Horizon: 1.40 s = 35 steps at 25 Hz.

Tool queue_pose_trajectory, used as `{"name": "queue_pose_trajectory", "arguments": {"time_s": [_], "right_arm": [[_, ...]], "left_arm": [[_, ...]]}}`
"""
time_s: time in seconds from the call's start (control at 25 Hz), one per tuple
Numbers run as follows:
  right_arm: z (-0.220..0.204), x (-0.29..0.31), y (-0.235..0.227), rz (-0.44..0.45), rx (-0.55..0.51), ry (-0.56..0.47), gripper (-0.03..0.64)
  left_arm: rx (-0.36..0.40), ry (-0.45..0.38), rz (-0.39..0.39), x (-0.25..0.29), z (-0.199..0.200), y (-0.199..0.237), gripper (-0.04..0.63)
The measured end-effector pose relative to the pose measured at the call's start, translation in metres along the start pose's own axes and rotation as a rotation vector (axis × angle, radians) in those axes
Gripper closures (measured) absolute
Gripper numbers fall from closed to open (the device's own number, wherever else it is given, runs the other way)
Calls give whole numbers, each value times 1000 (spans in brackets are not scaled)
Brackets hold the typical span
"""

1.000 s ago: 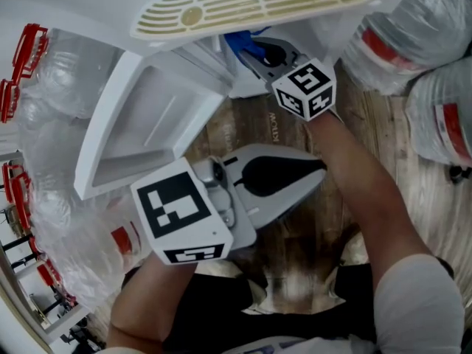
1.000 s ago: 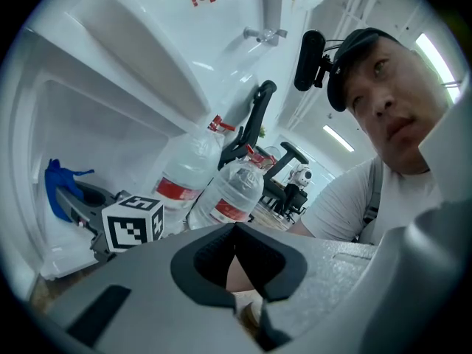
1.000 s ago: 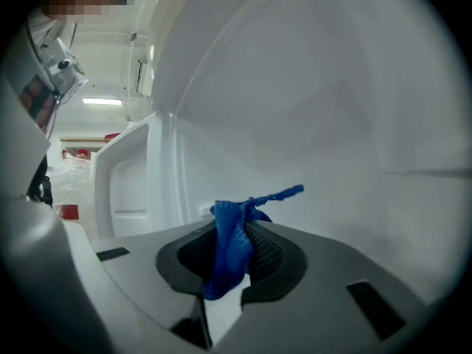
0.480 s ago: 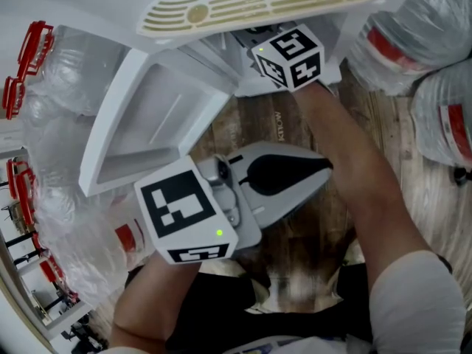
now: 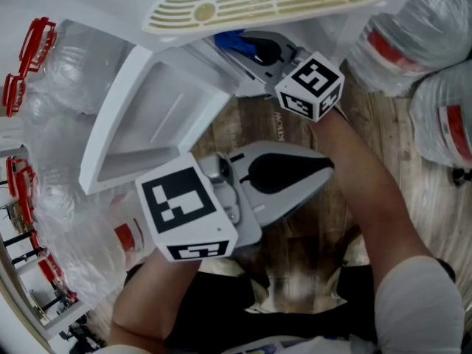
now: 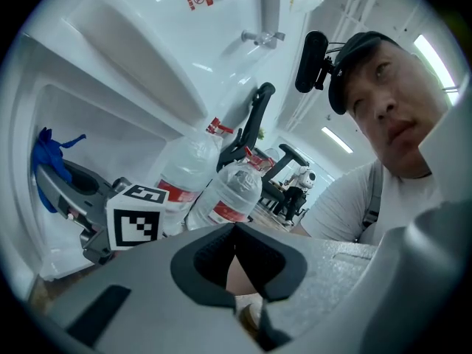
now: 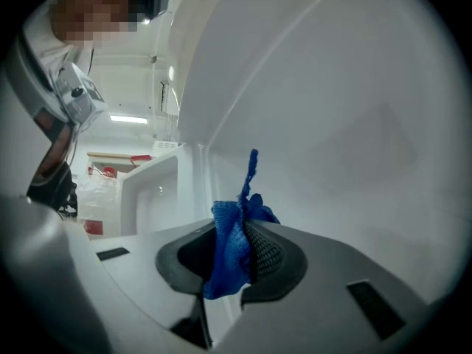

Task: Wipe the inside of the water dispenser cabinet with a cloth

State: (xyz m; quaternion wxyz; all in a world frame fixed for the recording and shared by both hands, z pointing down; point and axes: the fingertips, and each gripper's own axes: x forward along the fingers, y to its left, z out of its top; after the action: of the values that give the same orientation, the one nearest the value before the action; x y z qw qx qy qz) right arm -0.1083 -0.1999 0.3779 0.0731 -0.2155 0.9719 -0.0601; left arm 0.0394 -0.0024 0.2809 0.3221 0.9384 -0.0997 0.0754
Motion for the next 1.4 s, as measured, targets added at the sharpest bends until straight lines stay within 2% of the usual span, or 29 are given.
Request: {"name": "queue_pose_trajectory", "arguments": {"time_s": [0.08, 0.16, 0.36, 0.44, 0.72, 1.08, 1.24, 1.32, 1.4], "right_arm": [[8, -8, -1, 33, 47, -32, 546], [19, -14, -9, 18, 50, -50, 548], [34, -8, -52, -192, -40, -16, 548], [37, 3, -60, -226, -70, -2, 548], [50, 31, -31, -163, -114, -29, 549], [57, 7, 21, -53, -186, -94, 548], [56, -2, 30, -11, -152, -102, 548], [57, -7, 22, -21, -113, -113, 548], [59, -12, 3, -85, -97, -121, 549]], "left_arm": [[-1, 3, -4, 0, -1, -2, 592], [-6, 4, -9, 2, -2, -4, 592], [-20, 5, 0, 4, 0, -7, 592], [-29, 4, 10, 3, 0, -7, 592], [-27, -4, 12, -2, 1, -9, 592], [-22, -5, -4, -4, 3, -12, 593], [-24, -5, -9, -2, 2, -12, 592], [-24, -6, -8, -1, 3, -13, 592], [-21, -3, -8, 0, 3, -13, 592]]}}
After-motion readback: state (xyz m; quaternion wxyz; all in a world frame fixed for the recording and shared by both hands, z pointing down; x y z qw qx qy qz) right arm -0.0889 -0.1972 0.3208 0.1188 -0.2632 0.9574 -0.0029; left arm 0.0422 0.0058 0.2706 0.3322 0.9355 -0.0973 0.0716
